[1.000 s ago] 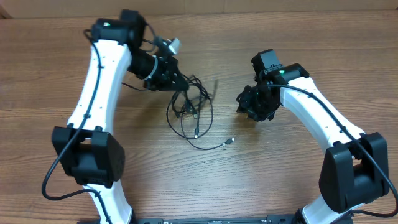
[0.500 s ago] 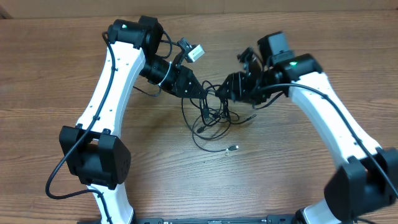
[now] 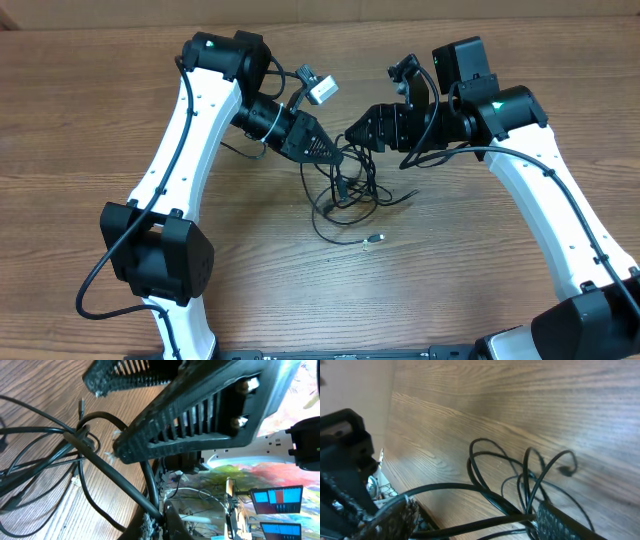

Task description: Untangle cables

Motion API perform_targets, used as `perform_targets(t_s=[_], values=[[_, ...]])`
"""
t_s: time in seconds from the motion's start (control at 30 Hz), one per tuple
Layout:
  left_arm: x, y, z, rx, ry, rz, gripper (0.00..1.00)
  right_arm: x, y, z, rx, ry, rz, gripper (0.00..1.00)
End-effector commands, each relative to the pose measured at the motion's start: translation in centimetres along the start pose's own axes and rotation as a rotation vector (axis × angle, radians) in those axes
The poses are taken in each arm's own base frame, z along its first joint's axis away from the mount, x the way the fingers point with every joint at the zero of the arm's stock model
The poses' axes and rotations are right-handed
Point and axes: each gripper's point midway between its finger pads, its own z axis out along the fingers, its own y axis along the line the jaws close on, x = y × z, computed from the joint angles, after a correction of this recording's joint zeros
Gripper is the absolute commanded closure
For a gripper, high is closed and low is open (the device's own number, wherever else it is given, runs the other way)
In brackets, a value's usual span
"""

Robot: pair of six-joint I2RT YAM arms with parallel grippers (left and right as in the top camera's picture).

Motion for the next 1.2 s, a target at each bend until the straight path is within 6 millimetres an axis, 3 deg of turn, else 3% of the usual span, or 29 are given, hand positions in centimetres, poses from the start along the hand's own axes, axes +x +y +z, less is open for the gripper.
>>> perform_targets(t_s=[0.0,0.17,0.43,0.6,0.7,0.8,0.93,1.03,1.17], values=[[-0.5,-2.3,-0.6,0.031,-0.044,0.082,0.96,0.8,-0.5,0.4,0.016,0.042,0.047,0.25],[-0.1,-1.5,-0.6,-0.010,-0.019,0.081,0.96,4.1,-1.3,1.3,0.042,0.160,0.136,0.31],[-0.6,-1.1,-0.7,-0.027,-0.032,0.084,0.85,8.4,-0.5,2.1,0.060,0.319,0.155,0.33],[-0.9,0.7,-0.8,-0.120,-0.026,0.001,0.84,9.5,0.5,2.7,0.057,0.357,0.129,0.36],[-0.6,2.1,-1.0,-0.196,-0.008,-0.064,0.81,9.3,-0.1,2.7,0.086,0.346,0.126,0.38],[0.3,3.9,-1.4,-0.308,0.033,-0.116,0.80,8.8,-2.6,2.2,0.218,0.308,0.183,0.38],[1.1,4.2,-1.1,-0.352,0.077,-0.129,0.79,7.4,-6.9,0.6,0.412,0.218,0.296,0.35],[1.8,4.4,-0.1,-0.375,0.124,-0.126,0.78,6.3,-9.7,-1.1,0.488,0.156,0.369,0.30],[4.3,6.0,2.2,-0.460,0.257,-0.118,0.73,5.4,-12.4,-3.2,0.504,0.103,0.450,0.28]])
